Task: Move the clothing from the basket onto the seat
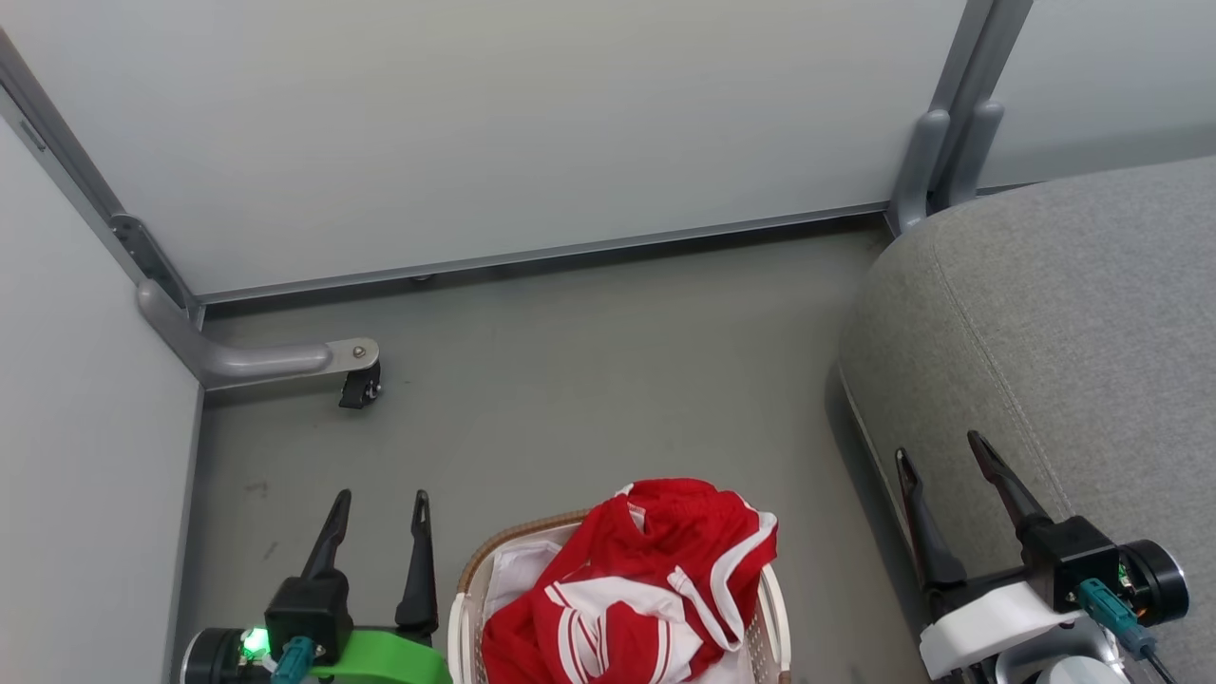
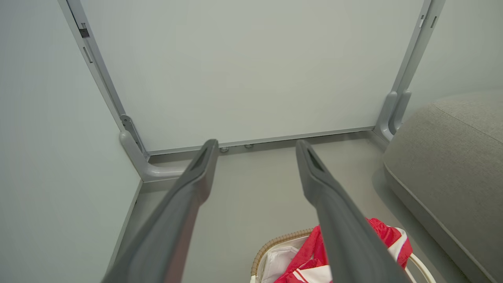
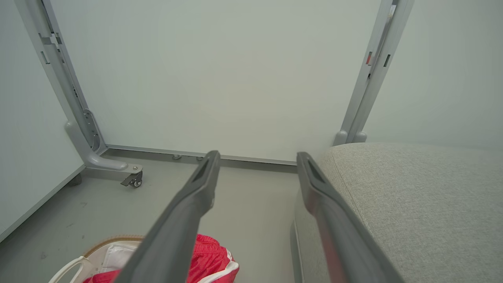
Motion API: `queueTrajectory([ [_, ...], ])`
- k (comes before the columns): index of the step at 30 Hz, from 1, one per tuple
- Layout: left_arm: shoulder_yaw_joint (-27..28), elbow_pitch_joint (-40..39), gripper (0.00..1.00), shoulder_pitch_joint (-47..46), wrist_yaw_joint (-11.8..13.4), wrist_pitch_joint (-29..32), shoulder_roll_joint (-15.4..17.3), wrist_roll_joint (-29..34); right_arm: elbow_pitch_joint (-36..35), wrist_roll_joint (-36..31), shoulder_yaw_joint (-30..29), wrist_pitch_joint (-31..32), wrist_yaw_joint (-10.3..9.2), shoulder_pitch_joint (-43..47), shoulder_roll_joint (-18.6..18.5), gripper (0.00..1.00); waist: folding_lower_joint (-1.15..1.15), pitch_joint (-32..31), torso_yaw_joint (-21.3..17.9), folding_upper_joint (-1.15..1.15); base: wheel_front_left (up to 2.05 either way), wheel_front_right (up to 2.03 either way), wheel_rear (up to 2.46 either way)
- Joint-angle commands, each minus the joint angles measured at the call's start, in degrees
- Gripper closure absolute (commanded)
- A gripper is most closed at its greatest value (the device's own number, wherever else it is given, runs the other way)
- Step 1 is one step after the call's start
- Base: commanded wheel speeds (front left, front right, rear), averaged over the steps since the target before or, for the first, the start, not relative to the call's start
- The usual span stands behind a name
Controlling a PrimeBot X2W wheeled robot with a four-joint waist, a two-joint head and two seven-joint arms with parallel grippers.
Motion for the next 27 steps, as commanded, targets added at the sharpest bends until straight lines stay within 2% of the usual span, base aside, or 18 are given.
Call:
queueTrajectory([
  [1,-0.55,0.29,0.0,-1.09,-0.5,-0.02,0.34,0.67,-0.31,0.01,-0.02,-0.26,0.01,-0.71,-0.32,0.0,0.0,1.09,-0.5,0.0,0.0,0.0,0.0],
  [8,-5.44,5.6,0.0,-5.68,-2.6,0.01,0.33,3.71,-0.78,-0.34,0.08,-0.26,0.01,-3.47,-0.32,0.0,0.0,6.7,-2.48,0.0,0.0,0.0,0.0],
  [13,-9.06,15.64,0.0,-11.8,-3.86,0.01,0.86,6.38,-1.35,0.28,1.09,-0.2,0.01,-7.14,-0.29,0.0,0.0,13.75,-5.07,0.0,0.0,0.0,0.0],
  [19,-11.02,29.93,0.0,-21.27,-4.52,0.01,0.88,6.58,-2.84,2.17,3.52,-0.2,0.01,-12.82,-0.25,0.0,0.0,23.46,-9.5,0.0,0.0,0.0,0.0],
  [27,-13.78,40.0,0.0,-29.48,-4.91,0.01,0.92,7.53,-4.72,6.24,6.4,-0.2,-0.01,-18.39,-0.2,0.0,0.0,34.64,-15.9,0.0,0.0,0.0,0.0],
])
